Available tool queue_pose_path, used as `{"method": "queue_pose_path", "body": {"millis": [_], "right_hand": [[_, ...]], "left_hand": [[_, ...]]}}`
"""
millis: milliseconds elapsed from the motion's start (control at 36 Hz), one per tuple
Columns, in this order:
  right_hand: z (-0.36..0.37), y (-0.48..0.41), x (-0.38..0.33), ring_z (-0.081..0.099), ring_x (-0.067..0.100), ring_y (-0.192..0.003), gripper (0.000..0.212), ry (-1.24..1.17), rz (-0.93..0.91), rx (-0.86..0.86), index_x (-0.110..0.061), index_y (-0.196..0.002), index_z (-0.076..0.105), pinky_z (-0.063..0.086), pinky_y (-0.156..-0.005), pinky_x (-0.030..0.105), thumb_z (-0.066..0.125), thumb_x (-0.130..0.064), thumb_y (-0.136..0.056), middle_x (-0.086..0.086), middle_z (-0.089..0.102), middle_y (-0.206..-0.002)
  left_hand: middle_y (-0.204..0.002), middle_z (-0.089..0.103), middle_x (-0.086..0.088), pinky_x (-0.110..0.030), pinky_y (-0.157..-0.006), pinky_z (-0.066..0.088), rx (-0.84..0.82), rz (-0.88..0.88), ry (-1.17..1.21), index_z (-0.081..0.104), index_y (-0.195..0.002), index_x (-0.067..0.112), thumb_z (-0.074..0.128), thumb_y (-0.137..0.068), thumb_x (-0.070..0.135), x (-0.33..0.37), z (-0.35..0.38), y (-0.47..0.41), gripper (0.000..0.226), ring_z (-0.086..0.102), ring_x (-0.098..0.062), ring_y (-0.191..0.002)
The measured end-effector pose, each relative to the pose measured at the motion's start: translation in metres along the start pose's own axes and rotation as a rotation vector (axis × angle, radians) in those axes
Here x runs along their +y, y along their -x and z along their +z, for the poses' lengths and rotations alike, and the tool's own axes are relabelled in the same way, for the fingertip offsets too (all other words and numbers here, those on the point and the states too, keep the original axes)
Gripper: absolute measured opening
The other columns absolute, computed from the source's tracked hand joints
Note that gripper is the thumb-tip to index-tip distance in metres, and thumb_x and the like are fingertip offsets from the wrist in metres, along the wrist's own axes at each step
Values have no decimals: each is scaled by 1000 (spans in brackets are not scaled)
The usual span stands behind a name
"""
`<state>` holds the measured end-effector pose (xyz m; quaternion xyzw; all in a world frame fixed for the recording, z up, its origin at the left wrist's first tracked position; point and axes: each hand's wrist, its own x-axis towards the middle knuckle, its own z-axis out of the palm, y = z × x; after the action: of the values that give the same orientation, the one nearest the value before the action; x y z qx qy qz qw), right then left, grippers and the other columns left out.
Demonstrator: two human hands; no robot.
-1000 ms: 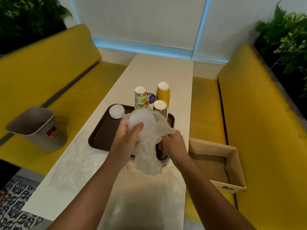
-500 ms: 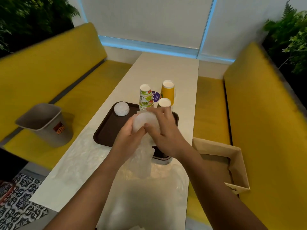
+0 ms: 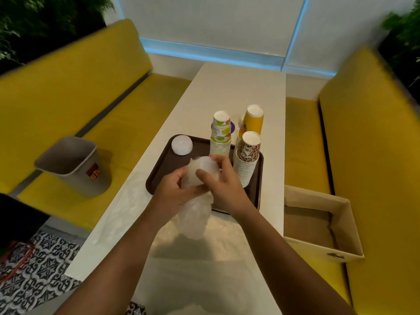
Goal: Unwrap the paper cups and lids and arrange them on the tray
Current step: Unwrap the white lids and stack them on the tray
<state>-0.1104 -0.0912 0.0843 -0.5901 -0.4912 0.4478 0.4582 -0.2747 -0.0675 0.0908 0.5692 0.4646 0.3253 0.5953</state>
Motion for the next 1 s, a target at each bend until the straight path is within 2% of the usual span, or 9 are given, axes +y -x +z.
{"method": "queue_pose_path", "body": {"millis": [139,278,389,500,639,750,861,944,1000], "right_hand": [[23,-19,9,63,15,-119,62,-89,125,55,-35,-128,56,57,-102,49,68,-66,-76,-8,63,-127],[44,-27,19,64,19,-119,56,-132,189,70,-29,-129,57,58,-101,44,70,-55,-81,-1,64,-127],[49,-30,20,61,22,-126,60,-153,261,-35,-31,-141,51,54,-106,43,66,-54,-87,1,60,-135],[53,-32,14,48,22,-139,65,-198,357,-94,-32,-155,42,40,-120,50,54,-45,-93,1,48,-150],[57,-33,19,42,18,-134,65,62,264,-85,-30,-162,31,42,-104,32,58,-29,-103,-3,31,-152],[60,-43,22,39,11,-134,73,225,131,-41,-29,-161,31,39,-107,27,68,-36,-99,-3,35,-149],[63,-52,26,43,9,-133,77,318,37,7,-29,-158,37,39,-111,27,75,-46,-94,-5,43,-146],[59,-59,27,47,5,-133,71,191,66,31,-32,-153,43,44,-112,29,77,-46,-92,-9,48,-147],[55,-62,26,49,-2,-128,68,90,96,32,-33,-152,45,44,-104,18,77,-44,-93,-11,49,-149]], "left_hand": [[-126,72,6,-43,-101,58,-106,-35,20,58,-140,31,88,-75,50,-14,-31,-7,75,68,-16,-120],[-128,72,2,-47,-98,59,-105,-83,70,60,-138,35,82,-79,58,-29,-50,-16,67,70,-21,-118],[-119,72,2,-29,-74,62,-56,-168,185,60,-127,38,63,-97,43,-37,-49,-29,30,76,-8,-96],[-113,69,10,-21,-64,58,-41,-272,147,53,-126,50,50,-106,46,-43,-41,-38,21,71,-8,-94],[-111,67,5,-31,-66,52,43,-396,196,50,-136,49,42,-104,61,-45,-38,-50,35,67,-13,-95],[-115,74,-4,-28,-63,60,-1,-423,258,60,-130,39,48,-100,66,-45,-43,-59,41,77,-8,-84],[-126,73,-8,-50,-97,59,-90,-435,316,56,-144,38,46,-98,68,-40,-56,-64,57,74,-25,-110],[-132,71,-12,-51,-101,56,-127,-447,449,54,-148,33,44,-103,61,-38,-61,-66,54,70,-30,-119],[-138,67,-14,-53,-101,56,-149,-424,528,52,-150,33,43,-105,57,-38,-63,-69,51,68,-33,-123]]}}
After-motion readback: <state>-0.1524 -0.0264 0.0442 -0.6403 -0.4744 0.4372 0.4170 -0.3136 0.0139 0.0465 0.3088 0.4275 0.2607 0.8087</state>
